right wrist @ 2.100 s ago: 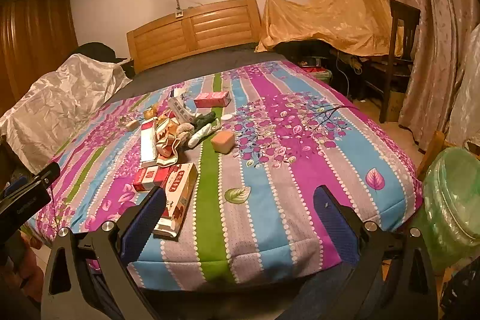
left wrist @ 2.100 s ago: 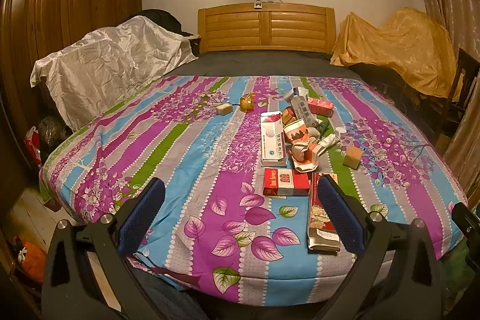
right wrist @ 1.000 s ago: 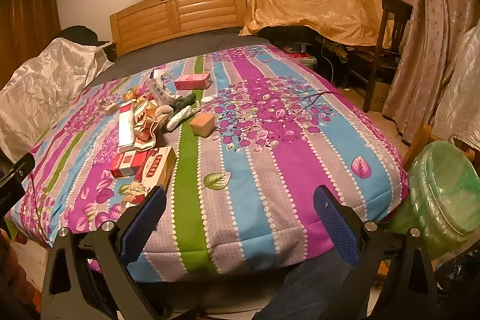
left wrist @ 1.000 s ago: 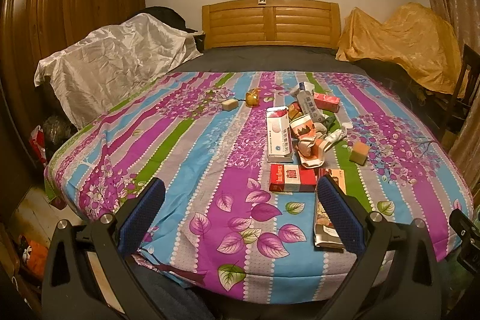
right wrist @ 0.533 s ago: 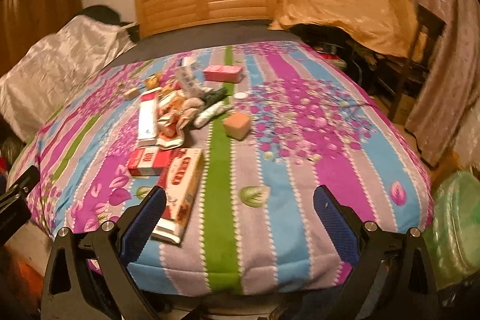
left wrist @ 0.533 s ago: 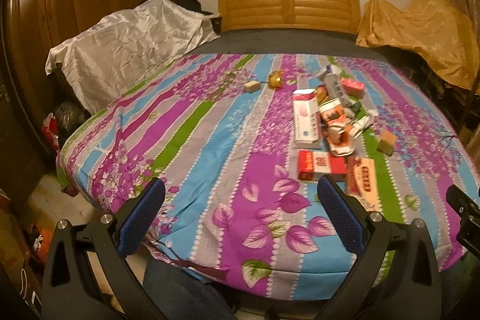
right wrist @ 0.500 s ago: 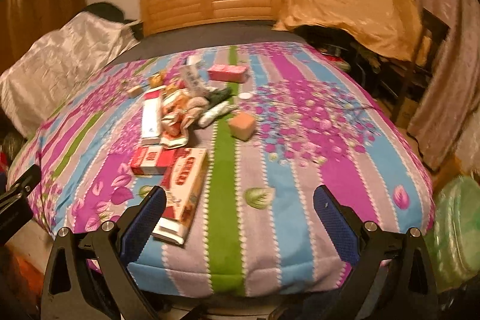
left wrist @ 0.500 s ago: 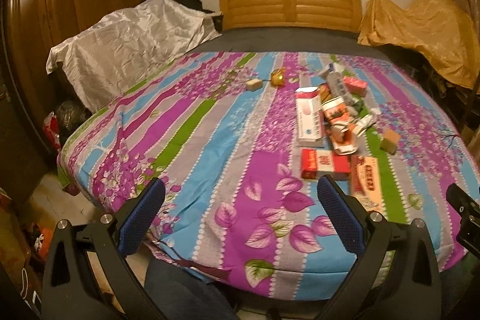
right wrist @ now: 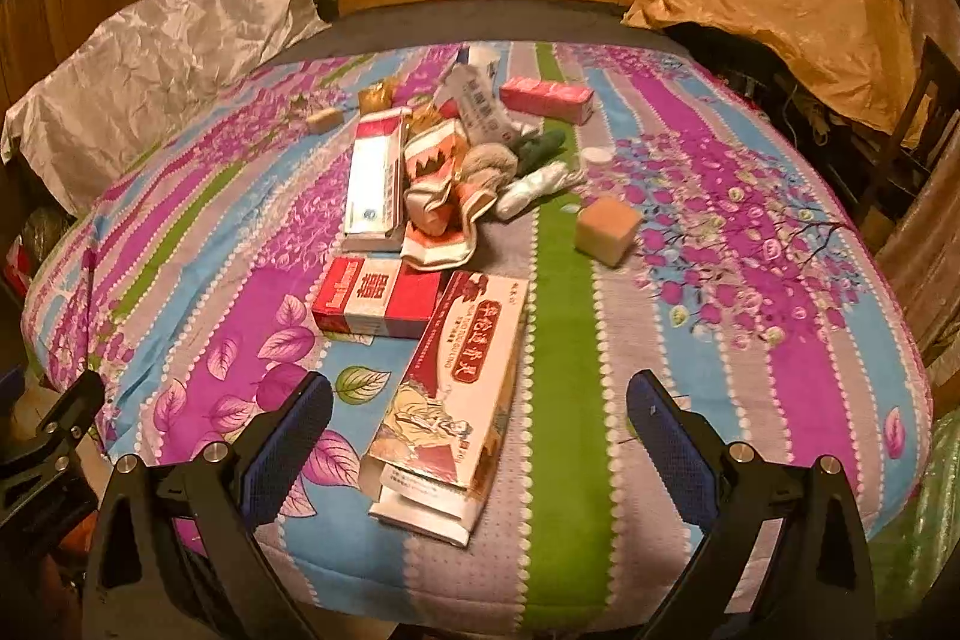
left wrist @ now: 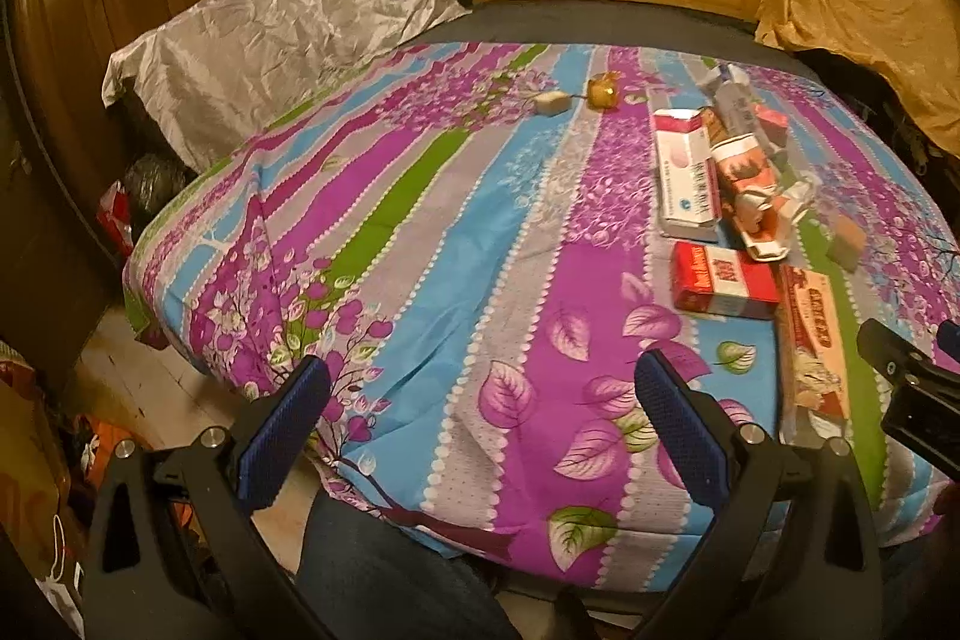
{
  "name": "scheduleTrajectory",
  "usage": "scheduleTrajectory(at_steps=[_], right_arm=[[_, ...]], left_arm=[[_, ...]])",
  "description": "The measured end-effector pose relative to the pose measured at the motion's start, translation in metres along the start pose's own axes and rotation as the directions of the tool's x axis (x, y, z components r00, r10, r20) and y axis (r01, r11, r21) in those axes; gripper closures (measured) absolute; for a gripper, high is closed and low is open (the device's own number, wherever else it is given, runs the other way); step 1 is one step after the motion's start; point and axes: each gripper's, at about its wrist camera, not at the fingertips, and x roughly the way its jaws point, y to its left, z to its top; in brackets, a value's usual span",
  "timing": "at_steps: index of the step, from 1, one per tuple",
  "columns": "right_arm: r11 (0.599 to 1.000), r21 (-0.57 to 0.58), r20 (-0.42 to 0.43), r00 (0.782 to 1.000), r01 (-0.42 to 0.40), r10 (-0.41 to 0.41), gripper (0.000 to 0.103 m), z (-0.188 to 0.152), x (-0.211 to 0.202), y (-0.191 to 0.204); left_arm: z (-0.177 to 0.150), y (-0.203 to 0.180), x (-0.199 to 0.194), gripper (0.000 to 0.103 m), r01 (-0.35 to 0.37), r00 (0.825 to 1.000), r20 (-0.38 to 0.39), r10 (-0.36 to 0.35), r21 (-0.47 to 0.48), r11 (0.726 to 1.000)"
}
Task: Collect trash
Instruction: 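Move both tools toward the pile of trash on the bed, then grasp the red Double Happiness cigarette pack with the left tool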
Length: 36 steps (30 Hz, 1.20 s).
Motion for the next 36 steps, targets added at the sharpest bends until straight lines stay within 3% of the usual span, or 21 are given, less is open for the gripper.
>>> scheduleTrajectory(at_steps=[13, 15, 16, 17, 21, 23, 24, 26, 28, 29, 31, 34, 36], right_arm=[[1.0, 0.014, -0.099, 0.995, 0.011, -0.009, 0.005, -0.011, 0.05, 0.007], [1.0, -0.004, -0.114, 0.993, 0.014, -0.015, 0.013, -0.011, 0.058, 0.01], [1.0, -0.007, -0.141, 0.99, -0.003, 0.002, 0.032, -0.013, 0.065, 0.01], [1.0, 0.009, -0.158, 0.987, -0.022, 0.023, 0.042, -0.014, 0.068, 0.008], [0.995, 0.057, -0.12, 0.989, -0.083, 0.089, 0.044, -0.016, 0.055, -0.012], [0.988, 0.105, -0.097, 0.987, -0.116, 0.126, 0.044, -0.017, 0.039, -0.03], [0.984, 0.127, -0.09, 0.987, -0.123, 0.135, 0.044, -0.017, 0.033, -0.038], [0.972, 0.191, -0.07, 0.986, -0.137, 0.153, 0.044, -0.019, 0.017, -0.061], [0.958, 0.256, -0.055, 0.988, -0.126, 0.145, 0.044, -0.023, 0.0, -0.084], [0.951, 0.284, -0.049, 0.989, -0.123, 0.142, 0.044, -0.025, -0.006, -0.095], [0.938, 0.328, -0.04, 0.99, -0.112, 0.132, 0.045, -0.029, -0.017, -0.112], [0.923, 0.367, -0.024, 0.991, -0.115, 0.133, 0.045, -0.035, -0.027, -0.129], [0.919, 0.373, -0.023, 0.99, -0.124, 0.142, 0.045, -0.035, -0.029, -0.133]], left_arm=[[-0.013, 0.018, 0.03, 0.005, -0.043, 0.995, -0.087, 0.041, -0.025, 0.999], [-0.013, 0.018, 0.032, 0.005, -0.046, 0.995, -0.091, 0.043, -0.025, 0.999], [-0.012, 0.017, 0.033, 0.005, -0.042, 0.995, -0.089, 0.04, -0.021, 0.999], [-0.01, 0.016, 0.033, 0.005, -0.031, 0.996, -0.083, 0.029, -0.015, 0.999], [0.003, -0.001, 0.031, 0.005, 0.115, 0.993, -0.024, -0.114, 0.047, 0.992], [0.015, -0.017, 0.037, 0.005, 0.29, 0.957, -0.028, -0.289, 0.124, 0.949], [0.023, -0.03, 0.043, 0.005, 0.425, 0.905, -0.053, -0.423, 0.196, 0.884], [0.033, -0.048, 0.052, 0.005, 0.523, 0.846, -0.072, -0.529, 0.308, 0.795], [0.044, -0.069, 0.067, 0.005, 0.59, 0.79, -0.129, -0.599, 0.427, 0.685], [0.051, -0.082, 0.08, 0.005, 0.607, 0.771, -0.17, -0.613, 0.487, 0.628], [0.059, -0.096, 0.096, 0.005, 0.624, 0.752, -0.221, -0.621, 0.542, 0.563], [0.07, -0.113, 0.118, 0.005, 0.652, 0.726, -0.287, -0.625, 0.575, 0.494], [0.073, -0.122, 0.13, 0.005, 0.692, 0.691, -0.344, -0.636, 0.57, 0.443]])
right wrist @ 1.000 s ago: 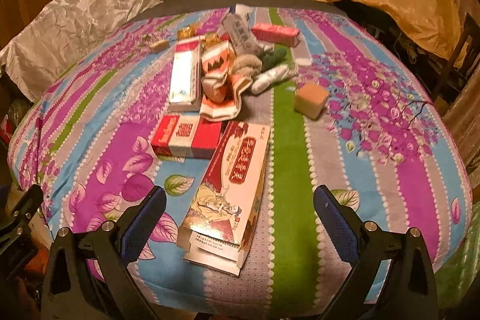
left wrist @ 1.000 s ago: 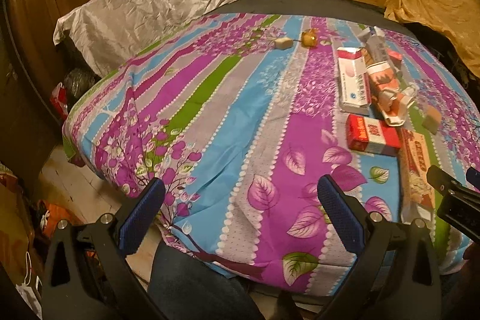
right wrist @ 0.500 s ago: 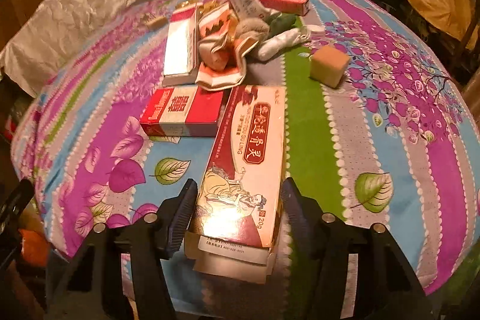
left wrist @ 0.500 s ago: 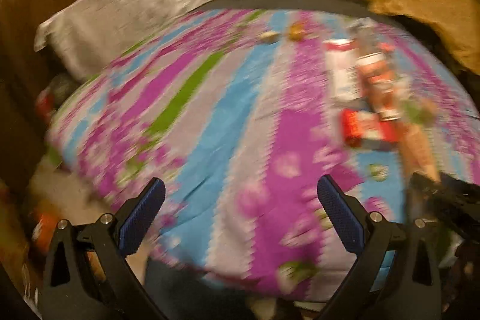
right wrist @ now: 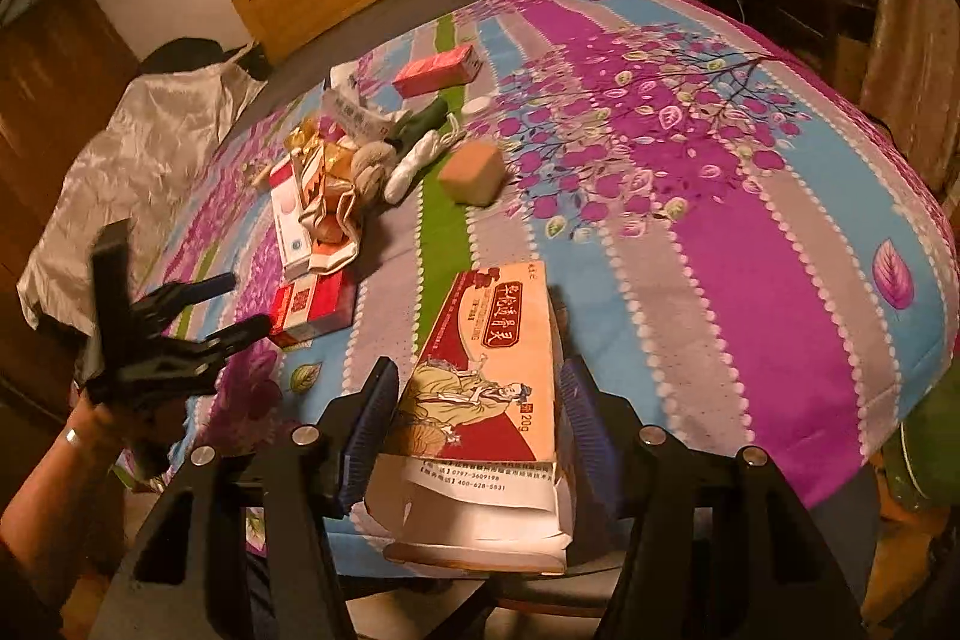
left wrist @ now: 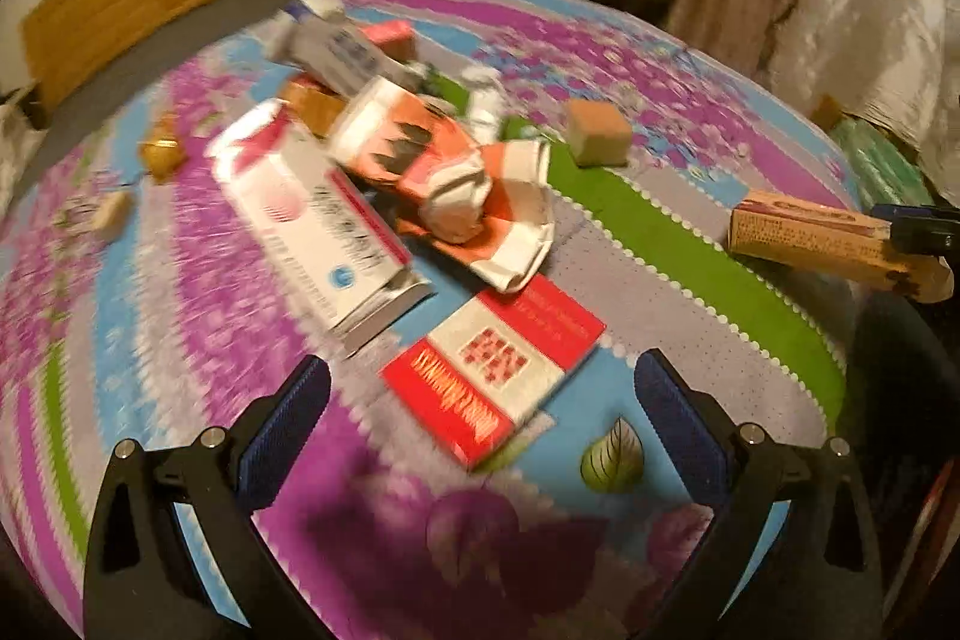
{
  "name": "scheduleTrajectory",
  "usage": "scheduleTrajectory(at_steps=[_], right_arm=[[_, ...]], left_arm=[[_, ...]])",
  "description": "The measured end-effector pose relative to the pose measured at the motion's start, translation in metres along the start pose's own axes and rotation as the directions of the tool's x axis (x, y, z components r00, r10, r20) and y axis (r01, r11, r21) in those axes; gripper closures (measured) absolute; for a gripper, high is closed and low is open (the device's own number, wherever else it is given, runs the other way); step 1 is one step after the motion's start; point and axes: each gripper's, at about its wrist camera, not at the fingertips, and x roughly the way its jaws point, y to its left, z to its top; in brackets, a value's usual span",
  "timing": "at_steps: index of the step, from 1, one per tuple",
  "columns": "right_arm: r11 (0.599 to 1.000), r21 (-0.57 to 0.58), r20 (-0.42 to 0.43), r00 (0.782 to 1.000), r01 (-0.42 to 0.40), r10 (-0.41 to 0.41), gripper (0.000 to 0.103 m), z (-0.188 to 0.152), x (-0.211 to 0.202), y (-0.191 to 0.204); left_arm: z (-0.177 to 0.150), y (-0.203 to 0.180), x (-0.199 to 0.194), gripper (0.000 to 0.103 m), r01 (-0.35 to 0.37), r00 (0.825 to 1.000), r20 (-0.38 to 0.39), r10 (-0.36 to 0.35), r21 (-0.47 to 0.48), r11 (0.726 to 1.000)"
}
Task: Collect trash
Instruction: 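Grasp the red Double Happiness cigarette pack with the left tool, then lift the red pack with the left tool while the right tool grasps the orange-white wrapper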
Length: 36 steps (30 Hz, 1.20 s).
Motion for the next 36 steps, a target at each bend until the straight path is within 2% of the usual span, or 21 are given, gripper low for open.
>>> scheduleTrajectory(at_steps=[5, 7, 8, 9, 11, 16, 21, 24, 25, 26, 27, 29, 30, 33, 34, 35, 36], right_arm=[[1.0, 0.019, -0.019, 1.0, -0.023, 0.023, 0.045, 0.003, 0.006, -0.005], [1.0, 0.018, -0.019, 0.999, -0.025, 0.026, 0.045, 0.003, 0.009, -0.006], [1.0, 0.014, -0.02, 0.999, -0.025, 0.026, 0.045, 0.003, 0.009, -0.007], [1.0, 0.012, -0.02, 1.0, -0.024, 0.024, 0.045, 0.002, 0.01, -0.007], [1.0, 0.016, -0.019, 0.999, -0.026, 0.026, 0.046, 0.0, 0.01, -0.009], [0.999, 0.018, -0.013, 0.999, -0.035, 0.035, 0.046, -0.007, 0.004, -0.013], [0.999, 0.013, 0.004, 0.999, -0.041, 0.041, 0.046, -0.016, -0.01, -0.021], [1.0, 0.019, 0.051, 0.999, -0.014, 0.013, 0.046, -0.02, -0.032, -0.033], [1.0, 0.023, 0.069, 0.998, -0.004, 0.002, 0.048, -0.021, -0.039, -0.039], [0.999, 0.031, 0.094, 0.995, 0.024, -0.027, 0.066, -0.02, -0.052, -0.049], [0.998, 0.043, 0.103, 0.993, 0.045, -0.049, 0.094, -0.019, -0.062, -0.058], [0.993, 0.093, 0.146, 0.985, 0.075, -0.088, 0.094, -0.019, -0.088, -0.084], [0.989, 0.109, 0.14, 0.983, 0.103, -0.118, 0.094, -0.019, -0.098, -0.1], [0.983, 0.12, 0.063, 0.987, 0.14, -0.148, 0.098, -0.023, -0.092, -0.134], [0.979, 0.131, 0.046, 0.986, 0.156, -0.163, 0.098, -0.029, -0.083, -0.148], [0.975, 0.142, 0.026, 0.984, 0.168, -0.174, 0.098, -0.033, -0.078, -0.154], [0.979, 0.143, 0.014, 0.989, 0.147, -0.151, 0.098, -0.037, -0.076, -0.155]], left_arm=[[-0.001, -0.001, 0.035, 0.007, 0.089, 0.99, -0.113, -0.081, 0.07, 0.994], [-0.003, -0.007, 0.043, 0.016, 0.099, 0.987, -0.134, -0.086, 0.097, 0.99], [-0.005, -0.013, 0.047, 0.032, 0.117, 0.984, -0.151, -0.099, 0.112, 0.987], [-0.007, -0.014, 0.05, 0.043, 0.124, 0.981, -0.164, -0.104, 0.12, 0.985], [-0.008, -0.021, 0.051, 0.043, 0.092, 0.985, -0.154, -0.072, 0.127, 0.988], [-0.024, -0.03, 0.028, 0.044, 0.086, 0.989, -0.127, -0.081, 0.032, 0.996], [-0.053, -0.065, -0.013, 0.044, 0.15, 0.984, -0.101, -0.148, 0.009, 0.989], [-0.053, -0.097, -0.027, 0.044, 0.212, 0.975, -0.075, -0.21, 0.018, 0.977], [-0.045, -0.113, -0.031, 0.044, 0.233, 0.971, -0.061, -0.23, 0.041, 0.972], [-0.035, -0.13, -0.032, 0.044, 0.254, 0.967, -0.045, -0.251, 0.072, 0.965], [-0.023, -0.147, -0.032, 0.044, 0.27, 0.963, -0.031, -0.268, 0.101, 0.958], [0.009, -0.184, -0.026, 0.044, 0.306, 0.951, -0.001, -0.31, 0.159, 0.939], [0.021, -0.197, -0.026, 0.044, 0.315, 0.947, 0.014, -0.322, 0.178, 0.932], [0.071, -0.25, -0.006, 0.044, 0.348, 0.923, 0.083, -0.377, 0.244, 0.905], [0.078, -0.257, 0.004, 0.044, 0.346, 0.923, 0.081, -0.375, 0.25, 0.905], [0.087, -0.266, 0.021, 0.044, 0.319, 0.938, 0.06, -0.343, 0.242, 0.916], [0.092, -0.27, 0.031, 0.044, 0.296, 0.948, 0.044, -0.314, 0.227, 0.928]])
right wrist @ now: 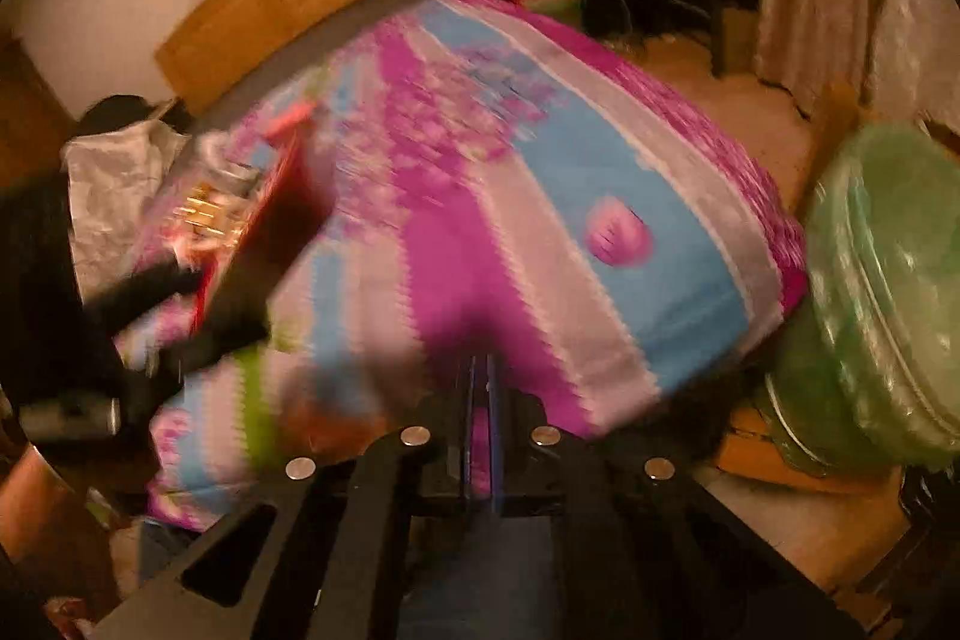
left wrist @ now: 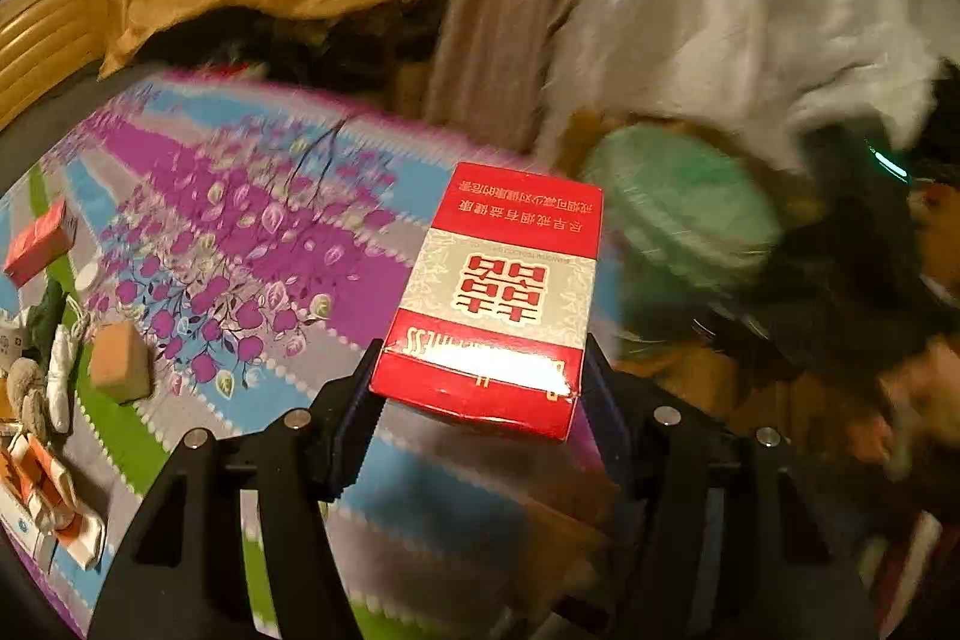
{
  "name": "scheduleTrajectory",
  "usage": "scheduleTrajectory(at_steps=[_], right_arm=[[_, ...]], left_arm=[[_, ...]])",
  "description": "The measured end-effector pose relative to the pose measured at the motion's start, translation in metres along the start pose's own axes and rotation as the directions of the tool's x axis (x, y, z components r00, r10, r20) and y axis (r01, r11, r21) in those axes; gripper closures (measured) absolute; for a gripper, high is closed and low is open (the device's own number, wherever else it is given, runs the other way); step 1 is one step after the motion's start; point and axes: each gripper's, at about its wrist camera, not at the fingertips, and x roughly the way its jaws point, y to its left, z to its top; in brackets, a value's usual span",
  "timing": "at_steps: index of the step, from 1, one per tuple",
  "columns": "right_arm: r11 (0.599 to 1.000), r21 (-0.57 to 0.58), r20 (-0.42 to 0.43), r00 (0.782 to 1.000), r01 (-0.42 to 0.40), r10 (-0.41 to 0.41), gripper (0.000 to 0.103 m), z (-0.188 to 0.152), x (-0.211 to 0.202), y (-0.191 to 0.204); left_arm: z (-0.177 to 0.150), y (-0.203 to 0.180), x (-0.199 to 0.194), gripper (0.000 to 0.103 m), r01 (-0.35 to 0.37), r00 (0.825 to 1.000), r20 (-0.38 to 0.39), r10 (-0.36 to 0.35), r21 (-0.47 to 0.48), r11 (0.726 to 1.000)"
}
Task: Collect trash
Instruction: 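Lift the red pack with the left tool while the right tool grasps the orange-white wrapper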
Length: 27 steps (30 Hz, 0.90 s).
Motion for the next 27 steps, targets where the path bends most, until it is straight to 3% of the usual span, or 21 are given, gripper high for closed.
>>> scheduleTrajectory(at_steps=[2, 5, 10, 14, 18, 23, 24, 25, 26, 27], right_arm=[[0.997, -0.045, -0.037, 0.997, -0.068, 0.066, 0.098, -0.018, 0.006, 0.009], [0.985, -0.162, -0.049, 0.998, -0.055, 0.047, 0.098, -0.034, 0.014, 0.027], [0.987, -0.147, 0.004, 0.998, -0.067, 0.069, 0.098, -0.012, 0.008, 0.024], [0.962, -0.258, 0.043, 0.993, -0.092, 0.106, 0.098, 0.004, 0.006, 0.056], [0.932, -0.33, 0.013, 0.987, -0.149, 0.162, 0.098, 0.023, 0.029, 0.096], [0.854, -0.463, -0.027, 0.967, -0.237, 0.254, 0.097, 0.042, 0.068, 0.181], [0.827, -0.501, -0.034, 0.96, -0.256, 0.277, 0.095, 0.044, 0.076, 0.204], [0.799, -0.535, -0.042, 0.953, -0.274, 0.299, 0.081, 0.047, 0.085, 0.228], [0.782, -0.557, -0.04, 0.95, -0.279, 0.311, 0.059, 0.047, 0.09, 0.245], [0.759, -0.585, -0.036, 0.945, -0.284, 0.326, 0.047, 0.049, 0.097, 0.266]], left_arm=[[-0.001, 0.003, 0.009, 0.044, -0.018, 1.0, -0.009, 0.018, -0.04, 0.999], [-0.015, 0.005, -0.002, 0.044, -0.041, 0.999, -0.017, 0.04, -0.054, 0.998], [-0.032, 0.03, -0.032, 0.044, -0.105, 0.994, -0.004, 0.105, -0.094, 0.99], [-0.044, 0.054, -0.062, 0.044, -0.159, 0.985, 0.039, 0.169, -0.177, 0.971], [-0.075, 0.068, -0.098, 0.043, -0.23, 0.967, 0.049, 0.249, -0.248, 0.941], [-0.128, 0.091, -0.143, 0.043, -0.352, 0.926, 0.008, 0.378, -0.345, 0.87], [-0.137, 0.095, -0.15, 0.043, -0.37, 0.918, 0.0, 0.397, -0.361, 0.856], [-0.148, 0.099, -0.159, 0.043, -0.389, 0.908, -0.007, 0.418, -0.384, 0.838], [-0.156, 0.102, -0.167, 0.043, -0.397, 0.903, -0.011, 0.431, -0.406, 0.823], [-0.164, 0.105, -0.173, 0.043, -0.403, 0.898, -0.013, 0.441, -0.429, 0.808]])
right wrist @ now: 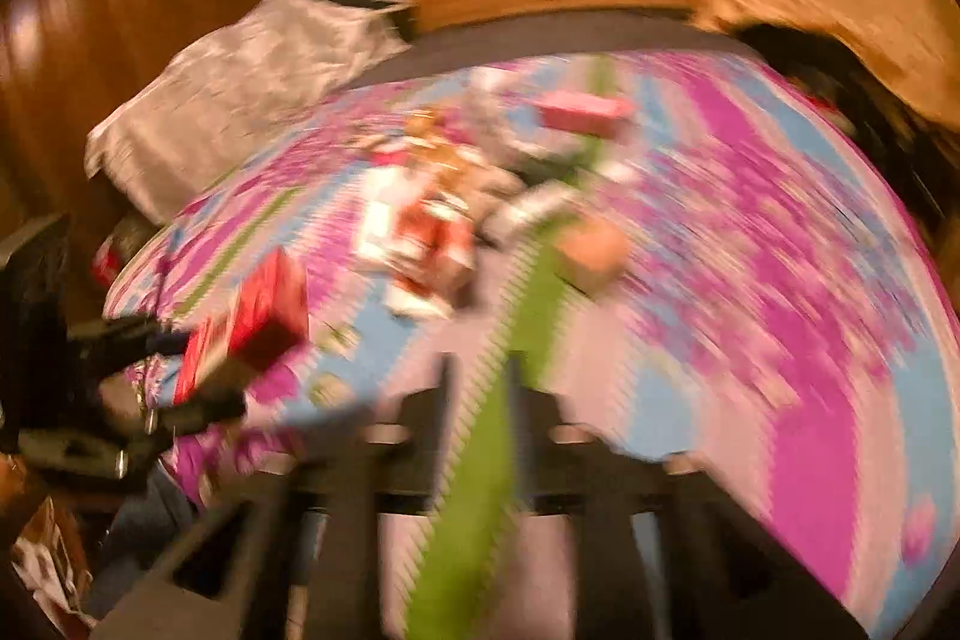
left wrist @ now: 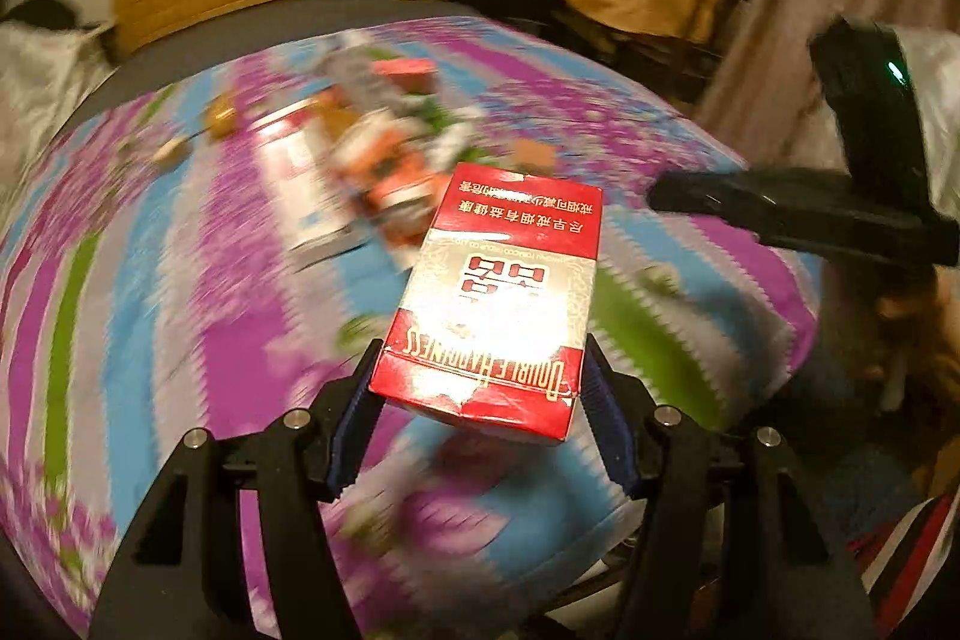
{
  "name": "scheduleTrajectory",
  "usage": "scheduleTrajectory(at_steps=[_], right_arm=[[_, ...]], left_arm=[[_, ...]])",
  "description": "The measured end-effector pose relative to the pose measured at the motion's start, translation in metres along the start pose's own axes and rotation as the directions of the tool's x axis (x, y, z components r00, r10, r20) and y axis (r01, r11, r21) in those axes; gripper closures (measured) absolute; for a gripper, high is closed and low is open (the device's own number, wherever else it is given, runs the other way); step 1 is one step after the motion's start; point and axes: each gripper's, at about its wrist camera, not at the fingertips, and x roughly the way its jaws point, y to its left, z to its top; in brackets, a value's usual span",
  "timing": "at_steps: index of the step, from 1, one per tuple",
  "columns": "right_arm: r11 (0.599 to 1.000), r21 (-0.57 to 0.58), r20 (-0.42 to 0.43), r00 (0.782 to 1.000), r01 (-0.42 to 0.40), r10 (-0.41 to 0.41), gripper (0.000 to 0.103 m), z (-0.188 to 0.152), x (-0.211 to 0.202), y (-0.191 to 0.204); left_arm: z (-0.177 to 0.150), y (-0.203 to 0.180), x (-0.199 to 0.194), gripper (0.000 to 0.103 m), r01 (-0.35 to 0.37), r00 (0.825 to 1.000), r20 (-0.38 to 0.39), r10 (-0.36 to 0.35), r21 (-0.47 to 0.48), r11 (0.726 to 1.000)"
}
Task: Collect trash
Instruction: 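Lift the red pack with the left tool while the right tool grasps the orange-white wrapper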
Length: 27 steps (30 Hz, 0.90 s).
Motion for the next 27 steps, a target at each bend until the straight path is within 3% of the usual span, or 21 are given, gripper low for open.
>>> scheduleTrajectory(at_steps=[1, 2, 5, 8, 9, 10, 11, 14, 19, 22, 27], right_arm=[[0.999, -0.049, 0.016, 1.0, -0.018, 0.018, 0.029, 0.015, 0.019, 0.013], [0.997, -0.078, 0.026, 0.999, -0.019, 0.021, 0.025, 0.024, 0.03, 0.022], [0.992, -0.128, -0.013, 1.0, -0.004, 0.003, 0.025, 0.061, 0.083, 0.037], [0.995, -0.093, -0.079, 0.997, 0.017, -0.024, 0.027, 0.084, 0.132, 0.029], [0.997, -0.075, -0.107, 0.994, 0.011, -0.019, 0.036, 0.087, 0.143, 0.024], [0.999, -0.05, -0.151, 0.988, -0.021, 0.013, 0.078, 0.089, 0.153, 0.02], [0.998, -0.038, -0.162, 0.986, -0.05, 0.043, 0.098, 0.089, 0.152, 0.018], [0.992, -0.041, -0.08, 0.99, -0.117, 0.113, 0.098, 0.09, 0.124, 0.017], [0.947, 0.181, 0.102, 0.963, -0.266, 0.251, 0.098, 0.092, 0.033, -0.022], [0.929, 0.263, 0.19, 0.958, -0.262, 0.216, 0.098, 0.07, -0.036, -0.052], [0.942, 0.323, 0.159, 0.987, -0.088, 0.038, 0.098, 0.009, -0.119, -0.082]], left_arm=[[-0.005, 0.01, -0.004, 0.043, -0.011, 1.0, 0.003, 0.011, -0.031, 0.999], [-0.008, 0.014, -0.007, 0.043, -0.017, 1.0, 0.005, 0.017, -0.051, 0.999], [-0.019, 0.026, -0.013, 0.043, -0.03, 0.999, 0.018, 0.032, -0.097, 0.995], [-0.028, 0.032, -0.017, 0.043, -0.031, 0.999, 0.027, 0.035, -0.126, 0.992], [-0.03, 0.033, -0.018, 0.043, -0.033, 0.999, 0.03, 0.037, -0.13, 0.991], [-0.032, 0.034, -0.019, 0.043, -0.038, 0.999, 0.031, 0.043, -0.132, 0.991], [-0.033, 0.037, -0.018, 0.043, -0.042, 0.998, 0.03, 0.046, -0.132, 0.99], [-0.036, 0.04, -0.016, 0.043, -0.048, 0.998, 0.028, 0.052, -0.127, 0.991], [-0.026, 0.037, -0.012, 0.043, -0.046, 0.998, 0.046, 0.052, -0.121, 0.992], [-0.011, 0.022, -0.011, 0.043, -0.035, 0.997, 0.07, 0.042, -0.096, 0.995], [0.018, -0.021, 0.002, 0.043, -0.018, 0.997, 0.08, 0.017, 0.007, 1.0]])
